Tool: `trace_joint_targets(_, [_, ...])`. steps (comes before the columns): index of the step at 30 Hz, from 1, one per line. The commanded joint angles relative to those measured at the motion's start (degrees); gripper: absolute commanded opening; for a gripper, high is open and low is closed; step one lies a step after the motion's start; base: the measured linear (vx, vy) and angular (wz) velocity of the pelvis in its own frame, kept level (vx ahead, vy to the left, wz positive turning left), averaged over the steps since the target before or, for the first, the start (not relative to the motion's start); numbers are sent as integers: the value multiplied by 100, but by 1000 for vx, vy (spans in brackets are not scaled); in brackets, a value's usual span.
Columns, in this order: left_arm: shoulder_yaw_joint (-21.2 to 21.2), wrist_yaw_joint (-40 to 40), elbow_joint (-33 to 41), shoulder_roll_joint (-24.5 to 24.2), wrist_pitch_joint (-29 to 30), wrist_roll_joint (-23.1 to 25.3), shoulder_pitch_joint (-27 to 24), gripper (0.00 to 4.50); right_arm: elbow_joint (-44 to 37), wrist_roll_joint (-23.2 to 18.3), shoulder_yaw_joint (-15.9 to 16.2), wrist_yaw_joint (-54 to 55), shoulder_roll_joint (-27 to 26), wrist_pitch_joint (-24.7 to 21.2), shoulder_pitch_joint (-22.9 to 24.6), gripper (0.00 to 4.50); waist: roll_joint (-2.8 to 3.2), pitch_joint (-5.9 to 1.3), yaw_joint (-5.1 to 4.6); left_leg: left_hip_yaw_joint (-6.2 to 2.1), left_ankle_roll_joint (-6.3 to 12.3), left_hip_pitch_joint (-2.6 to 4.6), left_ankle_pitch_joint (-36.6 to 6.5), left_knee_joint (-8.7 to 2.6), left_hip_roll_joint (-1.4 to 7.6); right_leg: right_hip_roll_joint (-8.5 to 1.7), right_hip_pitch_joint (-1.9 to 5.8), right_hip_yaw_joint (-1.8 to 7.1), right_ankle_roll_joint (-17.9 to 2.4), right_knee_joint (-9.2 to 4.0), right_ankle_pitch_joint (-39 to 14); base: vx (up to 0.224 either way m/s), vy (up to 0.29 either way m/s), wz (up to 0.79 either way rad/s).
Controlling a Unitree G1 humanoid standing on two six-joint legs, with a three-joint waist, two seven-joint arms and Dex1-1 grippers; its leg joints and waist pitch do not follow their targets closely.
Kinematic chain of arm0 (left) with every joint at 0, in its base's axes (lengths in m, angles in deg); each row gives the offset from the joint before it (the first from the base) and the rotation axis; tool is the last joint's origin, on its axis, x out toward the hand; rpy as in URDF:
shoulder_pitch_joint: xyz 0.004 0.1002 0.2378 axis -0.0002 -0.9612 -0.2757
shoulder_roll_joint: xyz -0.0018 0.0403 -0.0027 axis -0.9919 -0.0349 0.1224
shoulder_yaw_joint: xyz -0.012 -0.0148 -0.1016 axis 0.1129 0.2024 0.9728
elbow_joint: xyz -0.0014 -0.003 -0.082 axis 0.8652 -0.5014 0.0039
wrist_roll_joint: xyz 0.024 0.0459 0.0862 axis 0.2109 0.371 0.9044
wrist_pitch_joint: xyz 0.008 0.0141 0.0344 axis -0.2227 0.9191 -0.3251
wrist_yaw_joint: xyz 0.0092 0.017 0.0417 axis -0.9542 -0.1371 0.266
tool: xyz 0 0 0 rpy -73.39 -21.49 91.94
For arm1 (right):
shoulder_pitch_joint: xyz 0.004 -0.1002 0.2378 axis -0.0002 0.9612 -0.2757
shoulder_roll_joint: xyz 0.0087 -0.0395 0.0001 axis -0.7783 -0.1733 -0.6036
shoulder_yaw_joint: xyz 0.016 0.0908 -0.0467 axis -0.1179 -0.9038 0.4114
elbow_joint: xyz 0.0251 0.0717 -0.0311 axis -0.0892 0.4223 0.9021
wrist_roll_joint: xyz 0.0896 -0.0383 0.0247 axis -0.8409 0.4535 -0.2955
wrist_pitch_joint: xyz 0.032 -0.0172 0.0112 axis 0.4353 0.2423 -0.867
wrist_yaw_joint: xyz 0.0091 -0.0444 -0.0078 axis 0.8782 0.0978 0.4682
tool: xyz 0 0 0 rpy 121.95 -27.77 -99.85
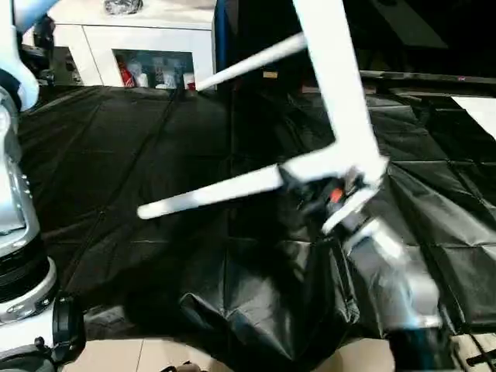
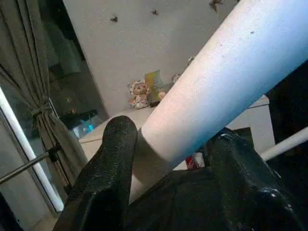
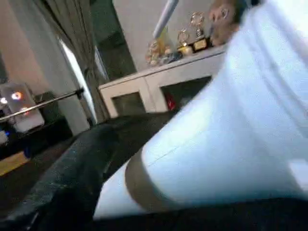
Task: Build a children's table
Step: Flip table
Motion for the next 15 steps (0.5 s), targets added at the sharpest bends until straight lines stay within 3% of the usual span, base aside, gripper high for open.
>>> trace_joint_targets(1, [-40, -92, -472, 294, 630, -308, -294, 219, -71, -250, -172, 38, -61, 91, -296, 374, -67, -223, 5, -175, 142, 32, -1007, -426, 378, -558, 165, 365, -737, -562, -1461, 0, 0, 0])
trace_joint_targets(10, [32, -10, -391, 319, 691, -361, -359, 209, 33, -229, -363, 163, -98, 111, -835, 300, -67, -226, 14, -173, 91, 37, -969, -431, 381, -555, 169, 361, -773, -543, -1316, 0, 0, 0])
trace_joint_targets(15, [185, 43, -181, 410, 544, -321, -755, 199, 18, -104, -360, 71, 140, 76, -1239, 263, -86, -234, 8, -164, 115, 27, -866, -418, 382, -553, 189, 357, -763, -524, -1221, 0, 0, 0])
